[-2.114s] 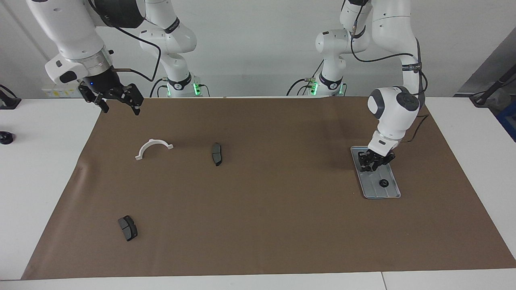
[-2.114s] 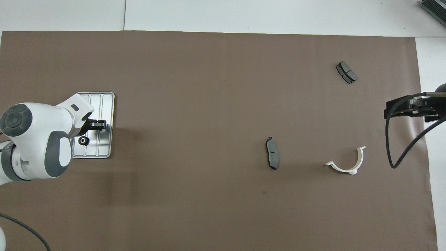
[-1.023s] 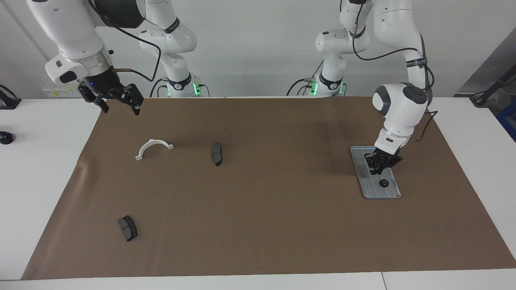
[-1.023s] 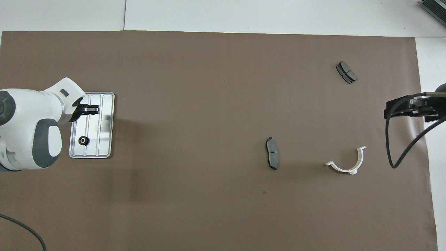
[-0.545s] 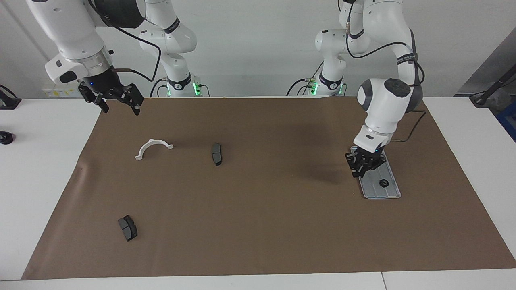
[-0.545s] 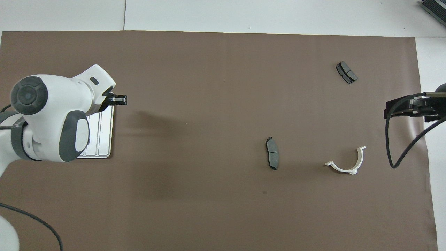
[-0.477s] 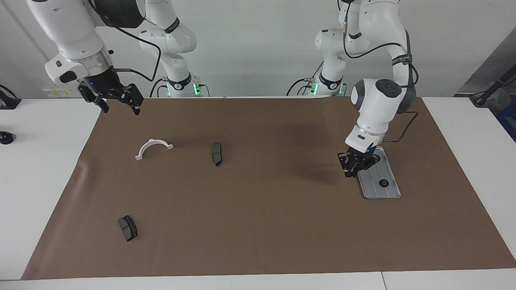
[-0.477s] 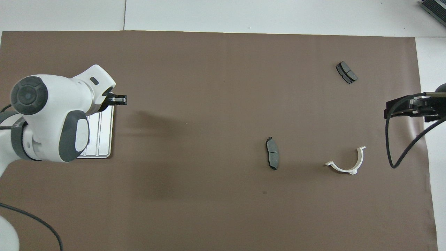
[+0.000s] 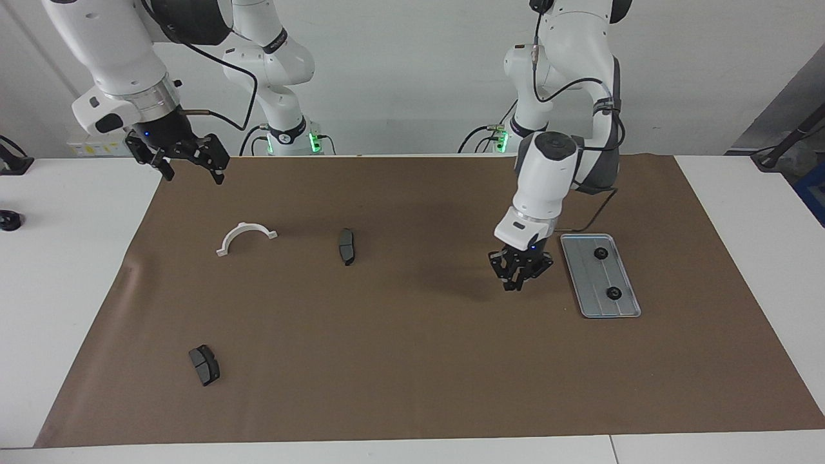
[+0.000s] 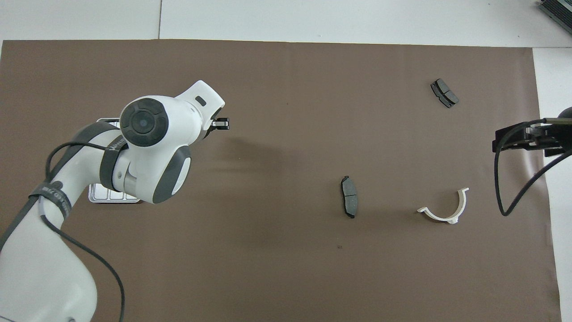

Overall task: Place bearing gear from tray to pile
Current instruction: 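Carry the gear with the left gripper and set it mid-table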

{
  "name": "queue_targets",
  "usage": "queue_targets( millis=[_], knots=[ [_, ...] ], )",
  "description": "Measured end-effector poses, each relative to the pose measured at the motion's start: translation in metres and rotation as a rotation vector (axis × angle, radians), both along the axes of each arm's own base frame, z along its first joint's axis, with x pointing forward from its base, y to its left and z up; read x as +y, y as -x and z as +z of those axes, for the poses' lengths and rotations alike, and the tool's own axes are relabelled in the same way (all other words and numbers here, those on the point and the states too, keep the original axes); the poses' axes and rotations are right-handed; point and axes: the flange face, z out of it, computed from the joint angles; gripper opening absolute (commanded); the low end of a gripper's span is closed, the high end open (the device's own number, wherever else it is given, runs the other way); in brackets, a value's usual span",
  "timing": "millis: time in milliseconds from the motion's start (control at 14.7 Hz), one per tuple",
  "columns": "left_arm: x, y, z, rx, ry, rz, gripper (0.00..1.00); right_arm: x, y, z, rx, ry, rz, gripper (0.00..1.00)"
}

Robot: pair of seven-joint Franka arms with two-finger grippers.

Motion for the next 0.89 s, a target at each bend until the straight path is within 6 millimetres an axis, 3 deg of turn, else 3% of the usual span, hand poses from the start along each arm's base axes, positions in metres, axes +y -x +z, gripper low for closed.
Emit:
queue_targets(
  millis=[205,409,477,545,614,750,886],
  knots=[
    [-0.044,0.005,-0.014,0.005,0.019,0.000,0.00,0.000,0.000,0.000,0.000,0.000,0.000,1.00],
    [-0.064,0.007,-0.027,-0.012,0.038,-0.017,0.00,0.000,0.000,0.000,0.000,0.000,0.000,1.00],
    [-0.065,0.007,-0.032,-0.011,0.038,-0.018,0.25,0.000,0.000,0.000,0.000,0.000,0.000,1.00],
    [-0.065,0.008,-0.036,-0.006,0.035,-0.019,0.68,0.000,0.000,0.000,0.000,0.000,0.000,1.00],
    [-0.067,0.009,-0.040,-0.001,0.033,-0.022,0.89,0.000,0.000,0.000,0.000,0.000,0.000,1.00],
    [-0.069,0.012,-0.043,0.004,0.030,-0.026,1.00,0.000,0.000,0.000,0.000,0.000,0.000,1.00],
    [-0.069,0.012,-0.043,0.004,0.030,-0.026,1.00,0.000,0.000,0.000,-0.002,0.000,0.000,1.00]
  ],
)
